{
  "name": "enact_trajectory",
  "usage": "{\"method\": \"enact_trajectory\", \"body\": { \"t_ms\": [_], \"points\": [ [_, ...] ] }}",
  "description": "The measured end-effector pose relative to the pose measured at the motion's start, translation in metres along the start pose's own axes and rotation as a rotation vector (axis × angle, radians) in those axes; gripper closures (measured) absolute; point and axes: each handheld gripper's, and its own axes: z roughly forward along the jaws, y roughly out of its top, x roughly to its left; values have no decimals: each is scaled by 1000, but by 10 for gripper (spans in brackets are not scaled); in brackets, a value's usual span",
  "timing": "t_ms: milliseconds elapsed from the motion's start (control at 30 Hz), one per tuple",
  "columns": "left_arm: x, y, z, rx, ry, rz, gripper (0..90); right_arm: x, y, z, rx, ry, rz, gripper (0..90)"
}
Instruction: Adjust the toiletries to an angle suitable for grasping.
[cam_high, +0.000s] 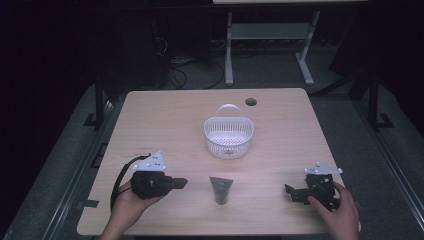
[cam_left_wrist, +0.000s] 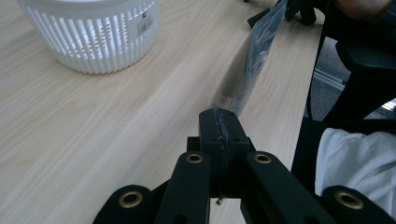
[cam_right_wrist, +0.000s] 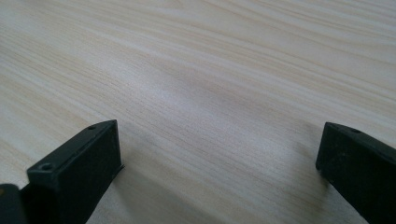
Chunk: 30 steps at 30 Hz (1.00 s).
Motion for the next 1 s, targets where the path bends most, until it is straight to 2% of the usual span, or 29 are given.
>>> {"method": "enact_trajectory", "body": {
  "t_ms": [267,633,1000],
  "points": [
    [-7,13,8,-4,-25,23,896,0,0,0,0,0,0,0],
    [-16,32,19,-5,-60,79,897,0,0,0,0,0,1,0],
    [-19,43,30,1,-74,98,897,0,0,0,0,0,0,0]
  ]
}}
